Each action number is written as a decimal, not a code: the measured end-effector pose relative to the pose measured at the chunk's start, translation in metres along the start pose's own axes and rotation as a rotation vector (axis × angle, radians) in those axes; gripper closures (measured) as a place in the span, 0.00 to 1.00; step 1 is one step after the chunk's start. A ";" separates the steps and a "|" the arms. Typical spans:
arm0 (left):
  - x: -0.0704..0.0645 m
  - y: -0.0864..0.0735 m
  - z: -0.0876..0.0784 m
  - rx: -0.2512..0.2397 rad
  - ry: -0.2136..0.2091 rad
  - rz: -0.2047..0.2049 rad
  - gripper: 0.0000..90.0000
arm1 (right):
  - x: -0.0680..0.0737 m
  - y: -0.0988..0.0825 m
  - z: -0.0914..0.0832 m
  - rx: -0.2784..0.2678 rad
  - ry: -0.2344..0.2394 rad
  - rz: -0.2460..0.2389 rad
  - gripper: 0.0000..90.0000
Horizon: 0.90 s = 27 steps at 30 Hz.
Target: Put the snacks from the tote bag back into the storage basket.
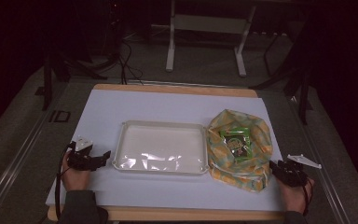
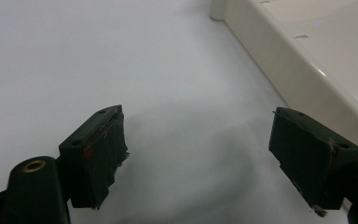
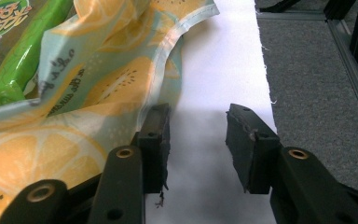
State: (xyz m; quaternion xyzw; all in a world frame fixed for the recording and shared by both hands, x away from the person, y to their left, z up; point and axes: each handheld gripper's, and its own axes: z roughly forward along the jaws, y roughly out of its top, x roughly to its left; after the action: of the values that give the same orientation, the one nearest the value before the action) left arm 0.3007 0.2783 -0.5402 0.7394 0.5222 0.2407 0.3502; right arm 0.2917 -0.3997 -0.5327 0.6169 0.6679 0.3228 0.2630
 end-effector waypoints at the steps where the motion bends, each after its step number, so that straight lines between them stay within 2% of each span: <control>1: 0.000 0.000 0.000 0.000 0.000 0.000 0.21 | 0.000 0.000 0.000 0.000 0.000 0.000 0.66; 6: 0.000 -0.001 -0.001 -0.002 -0.016 0.009 0.21 | 0.001 0.003 -0.001 0.004 0.010 -0.001 0.71; 7: 0.000 -0.001 -0.001 -0.007 -0.020 0.009 0.23 | 0.003 0.006 -0.003 0.012 0.011 -0.017 0.77; 17: 0.001 -0.002 -0.003 -0.033 -0.051 0.001 0.25 | 0.007 0.015 -0.010 0.049 0.017 -0.039 0.82; 24: 0.003 -0.002 -0.004 -0.039 -0.058 -0.005 0.25 | 0.004 0.027 -0.024 0.076 0.028 -0.060 0.87; 27: 0.001 -0.002 -0.004 -0.036 -0.056 0.013 0.25 | 0.004 0.035 -0.033 0.084 0.030 -0.086 0.87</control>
State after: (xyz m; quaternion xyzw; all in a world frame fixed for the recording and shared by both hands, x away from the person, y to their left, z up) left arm 0.2968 0.2803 -0.5397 0.7429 0.5029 0.2317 0.3762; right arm 0.2891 -0.3983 -0.4843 0.5932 0.7106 0.2921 0.2406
